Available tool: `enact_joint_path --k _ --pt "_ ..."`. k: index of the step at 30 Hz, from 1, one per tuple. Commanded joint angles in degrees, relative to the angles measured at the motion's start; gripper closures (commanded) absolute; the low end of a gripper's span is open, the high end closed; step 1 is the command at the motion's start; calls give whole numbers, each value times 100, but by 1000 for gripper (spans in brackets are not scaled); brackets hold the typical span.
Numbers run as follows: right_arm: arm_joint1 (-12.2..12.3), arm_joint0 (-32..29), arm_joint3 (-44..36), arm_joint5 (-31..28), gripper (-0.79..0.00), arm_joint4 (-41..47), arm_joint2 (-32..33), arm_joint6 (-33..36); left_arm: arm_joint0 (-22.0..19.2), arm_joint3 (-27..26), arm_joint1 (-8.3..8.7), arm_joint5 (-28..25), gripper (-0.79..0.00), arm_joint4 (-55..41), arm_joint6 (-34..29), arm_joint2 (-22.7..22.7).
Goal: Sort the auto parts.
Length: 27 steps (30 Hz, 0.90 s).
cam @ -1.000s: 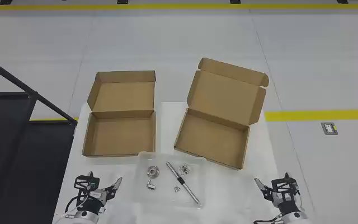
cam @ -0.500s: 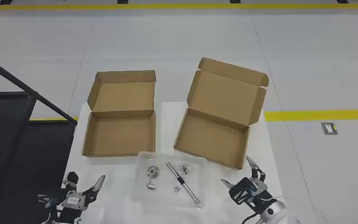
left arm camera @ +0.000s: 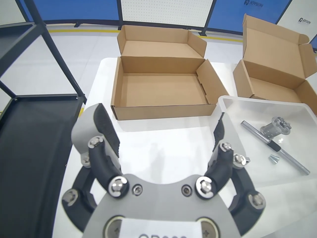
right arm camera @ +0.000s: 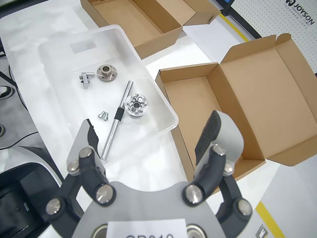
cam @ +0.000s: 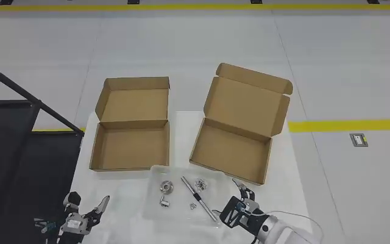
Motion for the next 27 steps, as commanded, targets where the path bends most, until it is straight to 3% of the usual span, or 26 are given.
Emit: enact_joint_path --k 1,6,15,21,27 --pt "0 1 0 -1 -785 3 -1 3 0 0 0 0 -785 0 0 0" --pt "-29 195 167 -123 -785 -81 -314 -46 0 0 0 0 -785 0 0 0" --pt "-378 1878 922 -390 -785 405 -1848 1316 -55 -15 -51 338 -785 -172 -126 -33" --pt "-720 2821 1971 339 -785 819 -2561 2555 -51 -27 -58 365 -785 -156 -127 -31" --pt "-879 3180 2720 688 -785 1365 -2593 2864 -51 -27 -58 365 -785 -156 -127 -31"
